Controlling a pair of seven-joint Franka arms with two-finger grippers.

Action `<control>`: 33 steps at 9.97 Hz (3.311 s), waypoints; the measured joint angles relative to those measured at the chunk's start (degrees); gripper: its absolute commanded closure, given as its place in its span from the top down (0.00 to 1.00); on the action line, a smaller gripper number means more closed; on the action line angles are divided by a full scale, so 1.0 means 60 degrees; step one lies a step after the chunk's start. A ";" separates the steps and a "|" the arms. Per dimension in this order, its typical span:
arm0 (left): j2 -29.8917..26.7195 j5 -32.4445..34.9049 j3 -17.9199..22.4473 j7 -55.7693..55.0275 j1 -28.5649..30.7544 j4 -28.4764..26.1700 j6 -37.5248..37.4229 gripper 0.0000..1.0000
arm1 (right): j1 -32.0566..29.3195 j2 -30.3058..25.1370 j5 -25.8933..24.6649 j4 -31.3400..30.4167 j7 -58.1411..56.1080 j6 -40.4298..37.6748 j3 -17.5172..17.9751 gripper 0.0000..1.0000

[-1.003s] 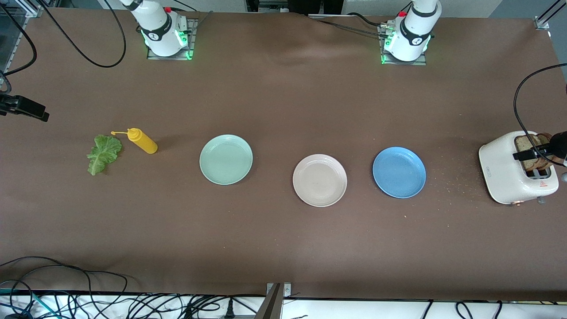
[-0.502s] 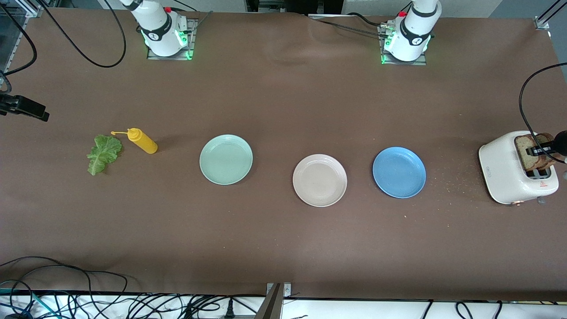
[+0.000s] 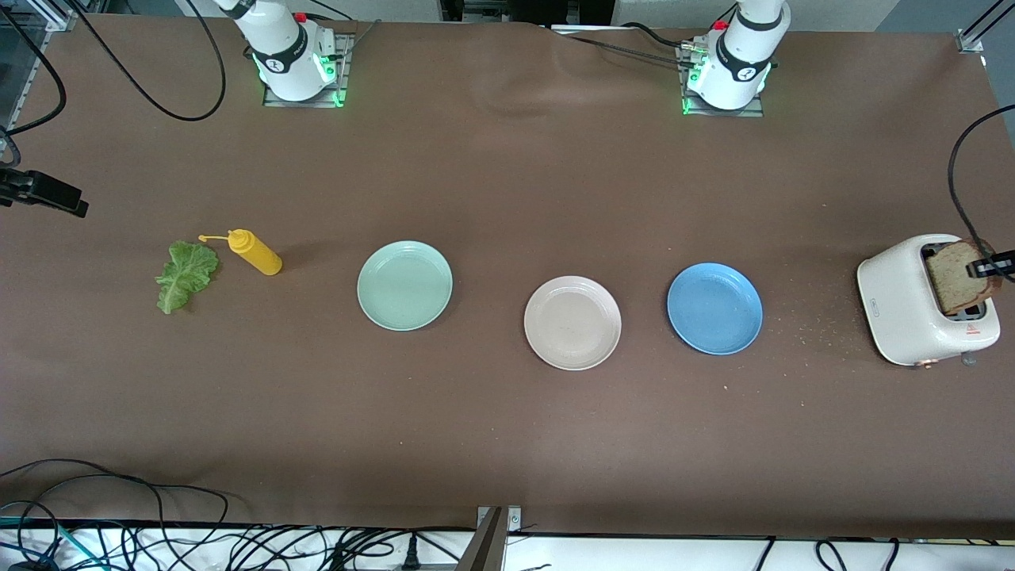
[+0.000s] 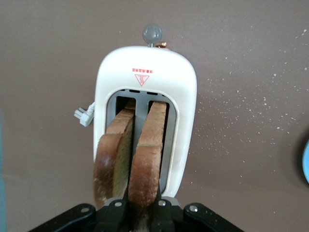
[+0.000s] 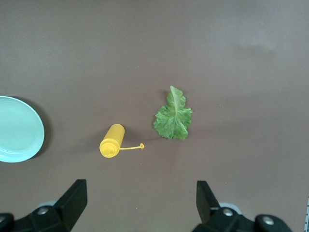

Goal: Make sandwich on beige plate with both arms
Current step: 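Grasp one bread slice with the left gripper and lift it out, then carry the bread slice with the left gripper onto the beige plate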

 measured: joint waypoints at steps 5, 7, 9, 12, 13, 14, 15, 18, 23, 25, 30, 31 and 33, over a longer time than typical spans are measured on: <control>0.0926 -0.1994 -0.0185 0.0667 -0.0769 0.2801 -0.2678 0.00 | 0.0000 0.0001 0.0000 -0.0001 0.0000 -0.0009 0.0000 1.00; 0.1301 -0.4196 -0.0191 0.0332 -0.0975 0.2804 -0.2892 0.00 | 0.0000 0.0001 0.0000 -0.0001 0.0000 -0.0014 0.0001 1.00; 0.1861 -0.6401 -0.0212 0.0313 -0.1336 0.2799 -0.3129 0.00 | -0.0001 0.0001 0.0000 -0.0001 0.0000 -0.0016 0.0000 1.00; 0.2832 -0.9147 -0.0232 0.0313 -0.2624 0.2804 -0.2837 0.00 | 0.0001 0.0005 0.0000 -0.0003 0.0000 -0.0022 0.0000 1.00; 0.3085 -0.9741 -0.0235 0.0316 -0.2984 0.2808 -0.2585 0.00 | 0.0002 0.0005 0.0000 -0.0003 0.0000 -0.0022 0.0000 1.00; 0.3344 -1.0264 -0.0237 0.0325 -0.3323 0.2809 -0.2461 0.00 | 0.0002 0.0005 0.0000 -0.0003 0.0000 -0.0023 0.0000 1.00; 0.3615 -1.0734 -0.0239 0.0480 -0.3633 0.2810 -0.2270 0.00 | 0.0002 0.0005 0.0000 -0.0003 0.0000 -0.0023 0.0001 1.00; 0.4067 -1.1108 -0.0252 0.1495 -0.4334 0.2645 -0.1135 0.00 | 0.0002 0.0005 0.0000 -0.0004 0.0000 -0.0023 0.0001 1.00; 0.4291 -1.1109 -0.0252 0.2134 -0.5023 0.1448 0.0426 0.00 | 0.0002 0.0005 0.0000 -0.0003 0.0000 -0.0024 0.0001 1.00; 0.4305 -1.1176 -0.0255 0.2189 -0.5210 0.1232 0.0682 0.00 | 0.0002 0.0005 0.0000 -0.0004 0.0000 -0.0024 0.0000 1.00; 0.4314 -1.1508 -0.0271 0.2192 -0.5676 0.0673 0.1417 0.08 | 0.0002 0.0005 0.0000 -0.0003 0.0000 -0.0024 0.0001 1.00; 0.4314 -1.1509 -0.0265 0.2192 -0.5676 0.0665 0.1422 0.99 | 0.0002 0.0005 0.0000 -0.0003 0.0000 -0.0024 0.0001 1.00; 0.4343 -1.1507 -0.0250 0.2259 -0.5676 0.0626 0.1432 1.00 | 0.0002 0.0005 0.0000 -0.0004 0.0000 -0.0024 0.0000 1.00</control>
